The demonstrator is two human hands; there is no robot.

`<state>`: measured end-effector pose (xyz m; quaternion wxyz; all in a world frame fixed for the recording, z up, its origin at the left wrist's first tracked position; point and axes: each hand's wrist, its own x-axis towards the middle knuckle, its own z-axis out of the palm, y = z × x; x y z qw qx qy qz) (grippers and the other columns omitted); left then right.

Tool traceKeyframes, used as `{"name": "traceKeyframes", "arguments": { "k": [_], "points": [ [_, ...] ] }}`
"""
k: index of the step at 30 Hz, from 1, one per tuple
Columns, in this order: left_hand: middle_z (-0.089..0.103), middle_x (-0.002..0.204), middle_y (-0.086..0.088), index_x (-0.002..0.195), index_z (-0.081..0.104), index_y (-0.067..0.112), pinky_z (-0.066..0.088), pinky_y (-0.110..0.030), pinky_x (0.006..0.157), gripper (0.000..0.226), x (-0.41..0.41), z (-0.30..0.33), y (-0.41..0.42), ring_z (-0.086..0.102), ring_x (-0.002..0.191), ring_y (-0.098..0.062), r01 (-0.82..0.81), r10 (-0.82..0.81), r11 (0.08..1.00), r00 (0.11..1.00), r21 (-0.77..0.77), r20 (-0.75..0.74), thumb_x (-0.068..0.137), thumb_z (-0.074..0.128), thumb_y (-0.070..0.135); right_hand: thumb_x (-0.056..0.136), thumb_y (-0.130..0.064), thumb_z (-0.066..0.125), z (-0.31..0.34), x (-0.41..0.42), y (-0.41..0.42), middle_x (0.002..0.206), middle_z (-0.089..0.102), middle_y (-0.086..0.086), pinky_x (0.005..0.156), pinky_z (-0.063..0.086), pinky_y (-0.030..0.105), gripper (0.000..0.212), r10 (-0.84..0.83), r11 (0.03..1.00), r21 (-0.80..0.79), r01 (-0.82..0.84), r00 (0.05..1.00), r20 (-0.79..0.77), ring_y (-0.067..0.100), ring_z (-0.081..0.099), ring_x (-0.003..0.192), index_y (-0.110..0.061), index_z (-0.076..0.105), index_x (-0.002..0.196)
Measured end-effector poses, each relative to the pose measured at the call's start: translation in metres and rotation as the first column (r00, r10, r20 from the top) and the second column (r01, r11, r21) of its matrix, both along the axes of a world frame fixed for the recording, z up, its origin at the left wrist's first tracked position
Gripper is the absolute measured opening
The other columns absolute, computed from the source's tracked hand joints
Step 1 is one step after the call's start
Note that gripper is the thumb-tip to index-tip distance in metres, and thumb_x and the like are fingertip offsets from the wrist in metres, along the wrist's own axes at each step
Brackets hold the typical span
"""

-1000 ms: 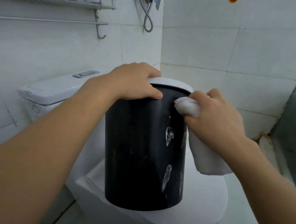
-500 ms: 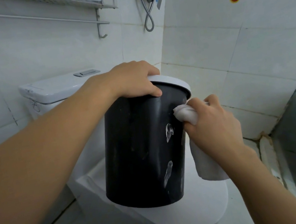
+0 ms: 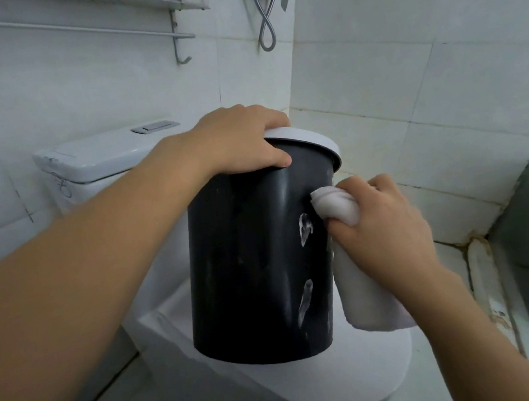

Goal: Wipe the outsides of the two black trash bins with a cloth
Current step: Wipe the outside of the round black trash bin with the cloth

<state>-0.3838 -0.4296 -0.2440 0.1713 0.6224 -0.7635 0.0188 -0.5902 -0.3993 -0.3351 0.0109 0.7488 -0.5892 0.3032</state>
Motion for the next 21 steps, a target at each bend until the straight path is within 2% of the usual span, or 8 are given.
{"name": "traceKeyframes", "arguments": {
  "k": [2,4,5,9,12,16,21],
  "points": [
    [0.060,0.121,0.013,0.126,0.052,0.046,0.043,-0.038,0.093,0.040,0.000,-0.005,-0.001,0.053,0.110,-0.020,-0.003,0.003,1.000,1.000,-0.029,-0.008,0.087,0.060,0.044,0.086,-0.041,0.058,-0.007,-0.003,0.000,0.107,0.045,-0.009,0.055,0.032,0.025,0.026,0.034,0.999,0.015,-0.035,0.997,0.074,0.017,0.050,0.080,-0.041,0.054,0.111],
    [0.058,0.128,0.007,0.134,0.048,0.040,0.041,-0.041,0.099,0.044,0.001,-0.010,-0.005,0.049,0.119,-0.022,-0.016,0.017,0.998,1.000,-0.066,0.002,0.091,0.056,0.043,0.085,-0.040,0.061,-0.015,-0.006,0.000,0.105,0.046,-0.011,0.056,0.027,0.014,0.027,0.059,0.998,0.015,-0.061,0.992,0.109,0.013,0.048,0.079,-0.042,0.056,0.112],
    [0.056,0.131,0.004,0.137,0.047,0.037,0.039,-0.042,0.102,0.046,0.002,-0.013,-0.008,0.046,0.123,-0.024,-0.028,0.029,0.996,0.999,-0.079,0.015,0.092,0.055,0.044,0.085,-0.040,0.062,-0.018,-0.007,-0.001,0.105,0.046,-0.012,0.057,0.027,0.013,0.028,0.069,0.997,0.020,-0.072,0.991,0.111,0.011,0.048,0.080,-0.042,0.056,0.112],
    [0.053,0.133,0.003,0.140,0.043,0.035,0.039,-0.042,0.102,0.062,0.000,-0.014,-0.016,0.043,0.126,-0.025,-0.052,0.057,0.997,0.996,-0.064,0.067,0.084,0.063,0.052,0.082,-0.041,0.063,-0.026,-0.012,-0.006,0.101,0.047,-0.013,0.061,0.036,0.028,0.029,0.109,0.993,0.034,-0.113,0.989,0.102,0.011,0.050,0.081,-0.041,0.057,0.110],
    [0.055,0.129,0.007,0.139,0.043,0.038,0.041,-0.041,0.099,0.075,-0.004,-0.012,-0.018,0.046,0.122,-0.023,-0.025,0.027,0.999,0.998,-0.041,0.055,0.073,0.073,0.057,0.082,-0.041,0.065,-0.025,-0.013,-0.012,0.101,0.047,-0.013,0.063,0.035,0.029,0.028,0.126,0.992,0.011,-0.128,0.986,0.107,0.012,0.050,0.082,-0.042,0.057,0.110],
    [0.058,0.130,0.010,0.136,0.047,0.043,0.043,-0.038,0.095,0.074,-0.008,-0.011,-0.022,0.051,0.119,-0.021,-0.005,0.006,0.999,1.000,-0.038,0.026,0.069,0.076,0.056,0.083,-0.041,0.064,-0.013,-0.006,-0.020,0.101,0.047,-0.011,0.064,0.039,0.029,0.028,0.180,0.984,-0.018,-0.179,0.977,0.119,0.010,0.049,0.080,-0.041,0.057,0.110],
    [0.060,0.127,0.013,0.133,0.049,0.044,0.044,-0.037,0.095,0.071,-0.006,-0.009,-0.022,0.054,0.115,-0.020,-0.032,0.032,0.999,0.999,-0.007,-0.026,0.070,0.079,0.051,0.082,-0.041,0.063,-0.014,-0.001,-0.013,0.101,0.047,-0.011,0.065,0.046,0.033,0.029,0.206,0.979,-0.012,-0.206,0.978,0.042,0.015,0.055,0.080,-0.042,0.055,0.110]
  ]
}}
